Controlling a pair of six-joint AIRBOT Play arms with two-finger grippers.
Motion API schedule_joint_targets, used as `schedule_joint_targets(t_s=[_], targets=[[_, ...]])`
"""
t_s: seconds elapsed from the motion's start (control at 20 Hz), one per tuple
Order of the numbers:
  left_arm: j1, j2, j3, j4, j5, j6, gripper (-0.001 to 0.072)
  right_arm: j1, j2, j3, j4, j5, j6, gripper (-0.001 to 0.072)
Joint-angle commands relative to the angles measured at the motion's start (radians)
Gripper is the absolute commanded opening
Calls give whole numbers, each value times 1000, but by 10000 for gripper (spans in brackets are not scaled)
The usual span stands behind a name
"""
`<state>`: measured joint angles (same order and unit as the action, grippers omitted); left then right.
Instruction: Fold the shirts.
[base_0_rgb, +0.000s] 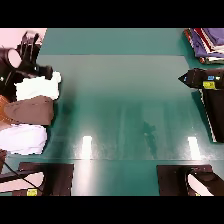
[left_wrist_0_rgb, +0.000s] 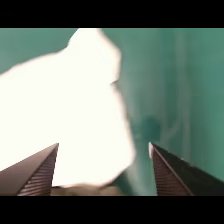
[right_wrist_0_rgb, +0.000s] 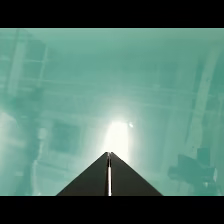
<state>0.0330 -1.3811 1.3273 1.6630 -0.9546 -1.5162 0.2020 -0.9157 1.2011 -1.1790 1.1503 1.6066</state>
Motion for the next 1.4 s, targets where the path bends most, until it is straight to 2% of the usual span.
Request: schedule_joint_targets(t_s=[0.0,0.2,0.25,0.3,0.35,0.55,0.8,0.95,1.05,1.2,1.35], targets=[[101,-90,-107,6,91,-24,670,1,0,0,0,0,28,18],[120,-134,-101,5,109,-25,665,1,0,0,0,0,28,18],[120,-134,-89,5,97,-24,445,1,0,0,0,-4,28,19],[120,-134,-74,5,80,-24,187,0,0,0,-1,-9,28,18],[120,-134,-55,5,62,-23,26,1,0,0,0,-15,28,18],[119,-94,97,-2,-55,-22,24,0,1,9,0,-44,28,18],[83,163,345,-91,-107,-20,24,-5,0,168,-4,-81,26,18],[-69,315,455,-90,-114,32,22,-43,0,276,-3,-86,26,18],[-200,359,493,-80,-142,32,22,-71,0,324,-3,-77,25,18],[-402,347,486,-59,-233,12,22,-111,1,368,-2,-50,24,18],[-605,258,423,-68,-283,-26,23,-126,1,376,-1,-15,23,18]])
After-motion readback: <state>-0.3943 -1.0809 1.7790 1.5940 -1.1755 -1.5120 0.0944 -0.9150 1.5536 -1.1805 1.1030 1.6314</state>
